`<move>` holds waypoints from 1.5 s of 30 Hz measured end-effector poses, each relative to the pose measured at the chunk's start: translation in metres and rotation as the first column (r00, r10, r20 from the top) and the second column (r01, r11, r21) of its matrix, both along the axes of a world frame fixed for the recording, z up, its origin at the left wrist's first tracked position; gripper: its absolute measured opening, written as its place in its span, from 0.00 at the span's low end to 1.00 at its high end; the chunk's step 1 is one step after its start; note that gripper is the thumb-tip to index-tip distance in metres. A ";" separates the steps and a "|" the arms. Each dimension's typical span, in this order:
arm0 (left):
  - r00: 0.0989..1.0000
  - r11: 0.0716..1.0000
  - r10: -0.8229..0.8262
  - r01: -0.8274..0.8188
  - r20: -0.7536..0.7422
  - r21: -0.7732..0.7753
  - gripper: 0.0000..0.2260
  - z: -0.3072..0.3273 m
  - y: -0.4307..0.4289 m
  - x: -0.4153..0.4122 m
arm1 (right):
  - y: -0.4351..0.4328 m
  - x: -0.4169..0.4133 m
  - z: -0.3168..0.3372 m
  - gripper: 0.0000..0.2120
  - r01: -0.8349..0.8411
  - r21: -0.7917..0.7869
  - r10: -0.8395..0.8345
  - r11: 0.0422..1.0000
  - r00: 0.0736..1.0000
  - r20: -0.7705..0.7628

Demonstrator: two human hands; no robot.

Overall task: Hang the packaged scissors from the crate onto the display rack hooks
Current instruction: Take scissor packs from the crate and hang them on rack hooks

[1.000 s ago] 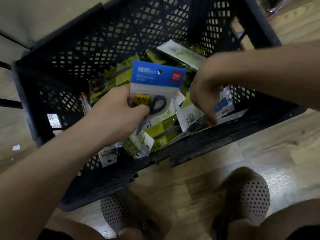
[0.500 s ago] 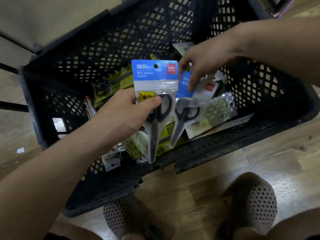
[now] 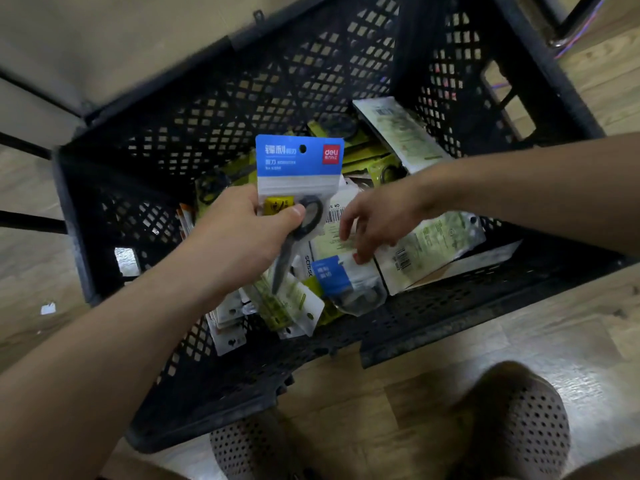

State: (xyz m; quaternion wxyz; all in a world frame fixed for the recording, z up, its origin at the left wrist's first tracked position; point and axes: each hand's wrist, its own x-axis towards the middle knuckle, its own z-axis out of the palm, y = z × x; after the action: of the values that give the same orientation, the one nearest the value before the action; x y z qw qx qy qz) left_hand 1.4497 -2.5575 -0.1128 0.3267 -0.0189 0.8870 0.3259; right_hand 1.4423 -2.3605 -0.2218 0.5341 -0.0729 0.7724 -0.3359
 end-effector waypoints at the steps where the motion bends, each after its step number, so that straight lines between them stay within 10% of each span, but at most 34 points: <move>1: 1.000 1.000 -0.008 0.008 -0.004 -0.009 0.05 -0.001 -0.001 -0.001 | -0.005 0.004 0.000 0.17 -0.085 0.008 0.085 0.996 0.996 -0.013; 8: 0.995 1.000 -0.023 0.023 -0.096 0.007 0.07 -0.003 -0.001 -0.008 | -0.019 0.013 -0.003 0.09 -0.382 0.154 0.404 0.911 0.902 -0.153; 13: 0.985 0.997 0.054 -0.043 -0.162 0.068 0.08 -0.003 -0.005 -0.019 | 0.000 -0.006 -0.001 0.05 0.185 -0.072 -0.190 0.980 0.978 -0.081; 21: 0.934 0.971 0.215 -0.173 -0.287 0.167 0.17 -0.003 -0.017 -0.038 | 0.011 -0.037 -0.004 0.06 0.815 -0.279 -0.831 0.509 0.549 0.088; 32: 0.972 0.964 0.223 -0.209 -0.072 0.164 0.13 -0.016 -0.021 -0.041 | 0.012 -0.036 -0.008 0.14 0.754 -0.339 -0.762 0.563 0.632 0.141; 45: 0.929 0.896 0.369 -0.352 -0.012 0.270 0.11 -0.013 -0.024 -0.047 | 0.009 -0.037 0.012 0.12 0.769 -0.500 -0.816 0.398 0.546 0.190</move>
State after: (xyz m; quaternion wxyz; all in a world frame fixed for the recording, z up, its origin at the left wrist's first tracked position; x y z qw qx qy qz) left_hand 1.4026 -2.5817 -0.1253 0.2321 -0.1291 0.8267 0.4959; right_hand 1.4052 -2.3515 -0.2102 0.2336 0.1445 0.6100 -0.7432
